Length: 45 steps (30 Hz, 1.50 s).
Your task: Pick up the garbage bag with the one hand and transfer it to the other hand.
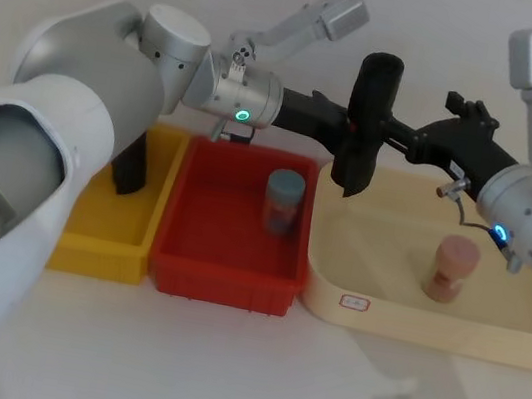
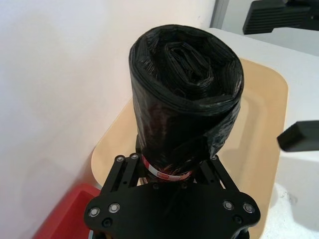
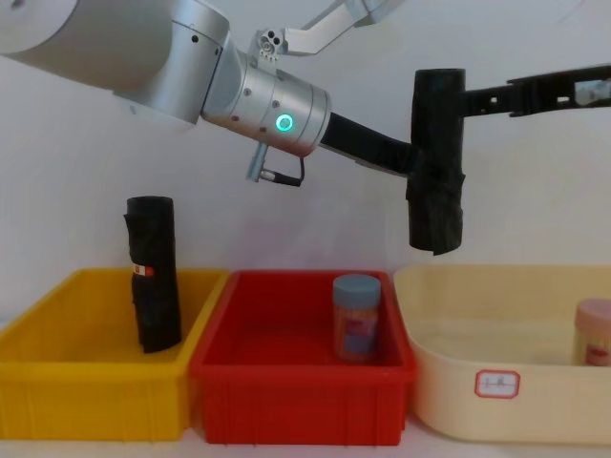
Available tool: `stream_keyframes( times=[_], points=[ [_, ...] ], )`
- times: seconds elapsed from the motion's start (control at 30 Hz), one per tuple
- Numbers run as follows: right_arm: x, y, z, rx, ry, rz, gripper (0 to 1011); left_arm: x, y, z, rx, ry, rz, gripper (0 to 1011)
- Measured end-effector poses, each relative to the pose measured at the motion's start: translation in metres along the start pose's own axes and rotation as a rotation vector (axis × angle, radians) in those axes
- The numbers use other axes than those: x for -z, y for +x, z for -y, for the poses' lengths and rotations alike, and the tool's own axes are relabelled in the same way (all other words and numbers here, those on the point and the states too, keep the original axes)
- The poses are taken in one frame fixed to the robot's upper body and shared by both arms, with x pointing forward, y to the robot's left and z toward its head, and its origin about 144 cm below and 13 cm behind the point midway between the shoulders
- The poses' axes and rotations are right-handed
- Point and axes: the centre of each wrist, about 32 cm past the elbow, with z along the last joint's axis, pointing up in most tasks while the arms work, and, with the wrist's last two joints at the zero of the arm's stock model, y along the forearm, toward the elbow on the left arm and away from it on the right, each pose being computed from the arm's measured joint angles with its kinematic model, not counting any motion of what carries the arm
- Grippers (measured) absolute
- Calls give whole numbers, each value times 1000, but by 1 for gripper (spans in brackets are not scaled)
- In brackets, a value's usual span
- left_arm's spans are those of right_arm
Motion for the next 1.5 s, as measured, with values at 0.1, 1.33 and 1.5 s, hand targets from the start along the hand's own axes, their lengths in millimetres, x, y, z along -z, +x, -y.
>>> stream_keyframes(
  times=[0.1, 1.33, 1.5],
  points=[
    [-1, 0, -3, -8, 0, 3, 1001, 0, 0, 0, 0, 0, 0, 411],
    [6, -3, -38, -19, -49, 43, 1001, 0, 0, 0, 0, 0, 0, 411],
    [4, -6, -44, -20, -50, 64, 1001, 0, 0, 0, -1, 0, 0, 411]
  ],
)
